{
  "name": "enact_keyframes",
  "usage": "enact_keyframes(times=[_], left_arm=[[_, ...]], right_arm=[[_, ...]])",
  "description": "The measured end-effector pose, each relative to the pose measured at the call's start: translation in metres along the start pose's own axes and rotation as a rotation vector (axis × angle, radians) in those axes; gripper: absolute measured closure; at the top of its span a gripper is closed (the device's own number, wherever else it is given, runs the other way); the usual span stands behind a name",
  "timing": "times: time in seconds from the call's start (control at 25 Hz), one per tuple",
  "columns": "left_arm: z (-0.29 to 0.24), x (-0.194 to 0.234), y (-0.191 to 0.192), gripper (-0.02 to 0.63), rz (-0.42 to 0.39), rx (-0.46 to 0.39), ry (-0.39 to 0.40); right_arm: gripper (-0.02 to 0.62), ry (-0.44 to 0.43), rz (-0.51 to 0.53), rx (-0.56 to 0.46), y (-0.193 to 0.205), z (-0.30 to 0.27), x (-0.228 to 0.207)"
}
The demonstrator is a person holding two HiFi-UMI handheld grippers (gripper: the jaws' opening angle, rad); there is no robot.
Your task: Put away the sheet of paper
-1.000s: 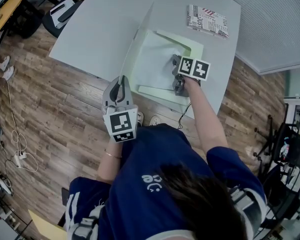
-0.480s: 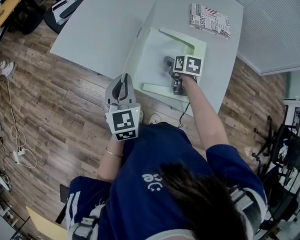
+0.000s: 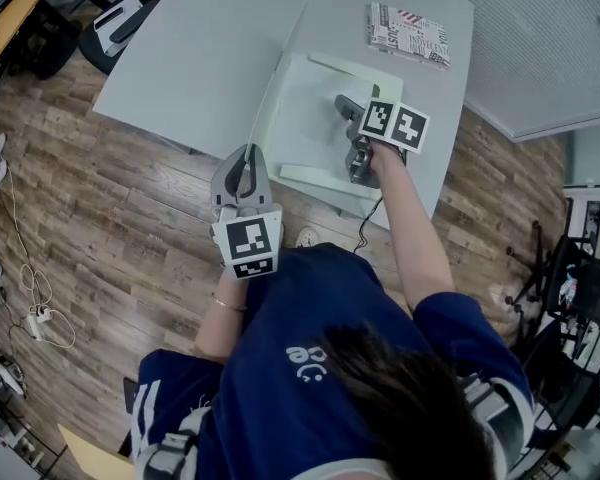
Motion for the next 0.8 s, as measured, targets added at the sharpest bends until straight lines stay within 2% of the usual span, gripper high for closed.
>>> enact_keyframes(times=[0.24, 0.44, 0.68, 0.8], left_arm=[[0.001, -0.010, 0.000, 0.598, -0.033, -0.001, 0.036], [0.003, -0.017, 0.003, 0.598, -0.053, -0.001, 0.062], [0.002, -0.030, 0.002, 0.598, -0.090, -0.004, 0.091], [0.001, -0.039, 0.004, 0.597, -0.110, -0.004, 0.132]], right_arm=[[0.265, 0.031, -0.027, -0.017, 0.009, 0.026, -0.014], [0.259, 0.001, -0.060, -0.039, 0.020, 0.043, -0.022], [0.259, -0.021, -0.129, -0.166, 0.018, 0.078, -0.031], [0.259, -0.019, -0.145, -0.223, 0.017, 0.098, -0.036]])
Point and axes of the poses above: the fingertips, and each gripper's own axes: z backward along the fingers, x to its left, y out of its underside, the point moved 3 cm from there along z, backward along the fingers, and after that the axes turned 11 degrees about z, right-handed, at the moved point
